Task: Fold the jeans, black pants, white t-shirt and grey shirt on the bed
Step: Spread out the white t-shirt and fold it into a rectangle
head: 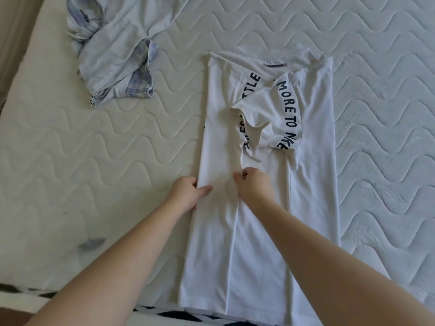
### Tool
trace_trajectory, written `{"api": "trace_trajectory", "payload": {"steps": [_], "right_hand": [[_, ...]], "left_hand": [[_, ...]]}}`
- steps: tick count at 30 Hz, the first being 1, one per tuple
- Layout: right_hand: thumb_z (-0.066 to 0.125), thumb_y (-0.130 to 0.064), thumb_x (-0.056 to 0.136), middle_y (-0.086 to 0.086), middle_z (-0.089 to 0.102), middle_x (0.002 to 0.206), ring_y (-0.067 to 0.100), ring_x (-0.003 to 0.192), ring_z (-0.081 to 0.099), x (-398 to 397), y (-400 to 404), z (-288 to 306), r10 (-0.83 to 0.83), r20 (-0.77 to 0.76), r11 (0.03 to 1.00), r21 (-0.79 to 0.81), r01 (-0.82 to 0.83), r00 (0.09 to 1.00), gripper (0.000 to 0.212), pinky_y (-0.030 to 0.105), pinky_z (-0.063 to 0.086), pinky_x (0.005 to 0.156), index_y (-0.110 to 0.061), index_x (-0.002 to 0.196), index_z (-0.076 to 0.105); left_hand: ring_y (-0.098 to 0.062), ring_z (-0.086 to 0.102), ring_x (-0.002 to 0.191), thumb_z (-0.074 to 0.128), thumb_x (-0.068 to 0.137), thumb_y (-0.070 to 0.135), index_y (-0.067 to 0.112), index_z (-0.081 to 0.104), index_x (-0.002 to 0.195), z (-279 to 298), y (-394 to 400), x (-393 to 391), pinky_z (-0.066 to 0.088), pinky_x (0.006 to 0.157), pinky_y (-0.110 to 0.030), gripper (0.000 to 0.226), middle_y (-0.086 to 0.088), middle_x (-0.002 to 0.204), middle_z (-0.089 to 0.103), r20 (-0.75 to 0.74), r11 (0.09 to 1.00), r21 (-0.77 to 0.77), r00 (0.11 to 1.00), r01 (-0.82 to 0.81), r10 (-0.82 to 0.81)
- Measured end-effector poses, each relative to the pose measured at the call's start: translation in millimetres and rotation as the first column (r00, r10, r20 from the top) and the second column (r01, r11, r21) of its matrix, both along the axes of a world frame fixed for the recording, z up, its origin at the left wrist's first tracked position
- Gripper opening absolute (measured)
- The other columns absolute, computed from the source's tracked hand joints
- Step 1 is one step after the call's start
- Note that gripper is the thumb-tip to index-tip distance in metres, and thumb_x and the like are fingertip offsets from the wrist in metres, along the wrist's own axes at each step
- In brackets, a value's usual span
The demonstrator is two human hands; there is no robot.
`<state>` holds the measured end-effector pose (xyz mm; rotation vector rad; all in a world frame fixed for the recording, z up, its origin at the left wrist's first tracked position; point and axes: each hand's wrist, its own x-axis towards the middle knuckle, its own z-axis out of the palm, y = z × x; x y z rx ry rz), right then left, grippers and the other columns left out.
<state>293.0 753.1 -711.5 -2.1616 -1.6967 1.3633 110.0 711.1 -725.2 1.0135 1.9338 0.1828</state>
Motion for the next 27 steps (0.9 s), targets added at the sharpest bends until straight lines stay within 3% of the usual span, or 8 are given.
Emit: {"api": "trace_trajectory", "payload": {"steps": [3,6,11,16,21,24,27], "right_hand": [[0.052,-0.042,0.093,-0.002,0.067,0.076,0.019,0.072,0.064,10.6,-20.8,1.1,-0.039,-0.052,0.997,-0.064,0.036,0.998,0.026,0.032,0.055,0.064,-0.020,0.088,0.066],[0.058,-0.050,0.090,-0.004,0.068,0.081,0.013,0.070,0.063,16.6,-56.6,2.5,0.073,-0.068,0.982,-0.167,-0.084,0.995,0.028,0.026,0.049,0.057,-0.023,0.082,0.063],[0.064,-0.044,0.087,-0.006,0.069,0.073,0.011,0.057,0.060,22.9,-126.1,4.1,0.106,-0.148,0.931,-0.332,-0.150,0.983,0.024,0.021,0.042,0.048,-0.020,0.083,0.068],[0.064,-0.038,0.088,0.002,0.067,0.074,0.012,0.049,0.055,24.7,-191.1,2.1,0.161,-0.165,0.857,-0.466,-0.221,0.973,0.021,0.025,0.049,0.053,-0.018,0.084,0.068],[0.059,-0.037,0.093,-0.005,0.054,0.065,0.012,0.049,0.052,25.2,-239.9,1.7,0.023,-0.175,0.886,-0.452,-0.102,0.984,0.027,0.019,0.042,0.044,-0.021,0.073,0.058],[0.058,-0.041,0.094,-0.005,0.055,0.057,0.010,0.042,0.051,26.4,-252.5,8.4,0.020,-0.131,0.915,-0.397,-0.071,0.991,0.038,0.025,0.044,0.051,-0.018,0.064,0.051],[0.056,-0.053,0.092,-0.004,0.065,0.065,0.009,0.053,0.057,35.4,-259.2,18.2,0.049,0.040,0.968,-0.248,-0.037,0.998,0.039,0.026,0.041,0.048,-0.020,0.072,0.058]], "left_hand": [[-0.014,0.056,0.039,0.075,0.082,0.040,0.015,0.064,0.081,3.4,-36.4,6.9,0.035,0.033,-0.017,0.027,0.002,0.060,0.064,0.035,0.999,-0.047,0.999,-0.003,0.005],[-0.016,0.058,0.046,0.075,0.082,0.040,0.013,0.064,0.092,5.6,-70.4,14.1,0.039,0.034,-0.019,0.030,0.000,0.070,0.065,0.062,0.996,-0.092,0.998,0.017,-0.011],[-0.010,0.051,0.040,0.073,0.084,0.038,0.012,0.057,0.085,10.1,-103.8,14.8,0.034,0.032,-0.016,0.031,0.000,0.061,0.057,0.049,0.991,-0.132,0.999,0.005,0.002],[-0.012,0.055,0.048,0.070,0.084,0.047,0.012,0.061,0.093,15.1,-143.9,4.8,0.038,0.042,-0.020,0.037,0.001,0.060,0.058,0.068,0.948,-0.261,0.983,0.180,-0.168],[-0.012,0.049,0.042,0.065,0.085,0.052,0.018,0.064,0.094,9.9,-196.1,-8.0,0.040,0.049,-0.021,0.035,0.002,0.051,0.056,0.167,0.876,-0.364,0.947,0.317,-0.273],[-0.012,0.041,0.040,0.053,0.097,0.044,0.014,0.061,0.107,5.5,-223.6,-9.2,0.036,0.049,-0.025,0.033,0.003,0.046,0.047,0.267,0.905,-0.383,0.960,0.184,-0.083],[-0.010,0.039,0.039,0.046,0.100,0.044,0.017,0.058,0.105,5.5,-235.4,-5.6,0.036,0.049,-0.025,0.031,0.004,0.044,0.044,0.254,0.926,-0.377,0.964,0.022,0.081]]}}
